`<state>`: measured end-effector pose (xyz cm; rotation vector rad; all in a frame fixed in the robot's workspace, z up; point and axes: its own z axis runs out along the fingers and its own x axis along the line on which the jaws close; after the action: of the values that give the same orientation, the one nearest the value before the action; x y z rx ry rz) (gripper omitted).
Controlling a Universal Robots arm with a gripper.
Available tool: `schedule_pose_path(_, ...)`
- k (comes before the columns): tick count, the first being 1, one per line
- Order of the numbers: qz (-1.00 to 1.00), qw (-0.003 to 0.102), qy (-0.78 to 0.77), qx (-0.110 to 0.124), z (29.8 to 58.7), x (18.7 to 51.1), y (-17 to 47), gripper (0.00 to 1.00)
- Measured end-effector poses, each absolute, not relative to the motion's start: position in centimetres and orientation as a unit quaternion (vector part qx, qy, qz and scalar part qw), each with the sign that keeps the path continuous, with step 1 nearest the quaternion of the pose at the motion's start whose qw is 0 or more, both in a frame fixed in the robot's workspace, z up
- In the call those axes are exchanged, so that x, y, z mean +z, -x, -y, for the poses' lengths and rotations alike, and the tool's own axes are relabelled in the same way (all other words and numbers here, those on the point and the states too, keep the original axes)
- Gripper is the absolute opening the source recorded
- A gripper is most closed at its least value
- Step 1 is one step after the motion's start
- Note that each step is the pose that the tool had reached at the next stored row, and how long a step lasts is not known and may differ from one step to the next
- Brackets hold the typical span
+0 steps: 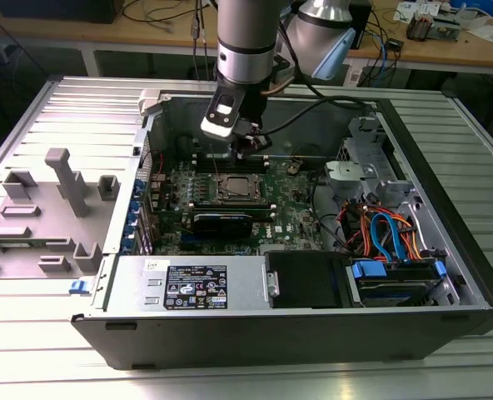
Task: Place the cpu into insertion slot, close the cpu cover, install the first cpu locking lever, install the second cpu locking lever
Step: 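Install the first cpu locking lever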
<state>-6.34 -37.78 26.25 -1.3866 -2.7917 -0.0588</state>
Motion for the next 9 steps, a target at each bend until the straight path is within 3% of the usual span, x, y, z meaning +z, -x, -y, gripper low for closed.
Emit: schedule_pose_path(9, 0.939, 0.014, 0.343, -0.017, 37.78, 26.22, 6.34, 0.11)
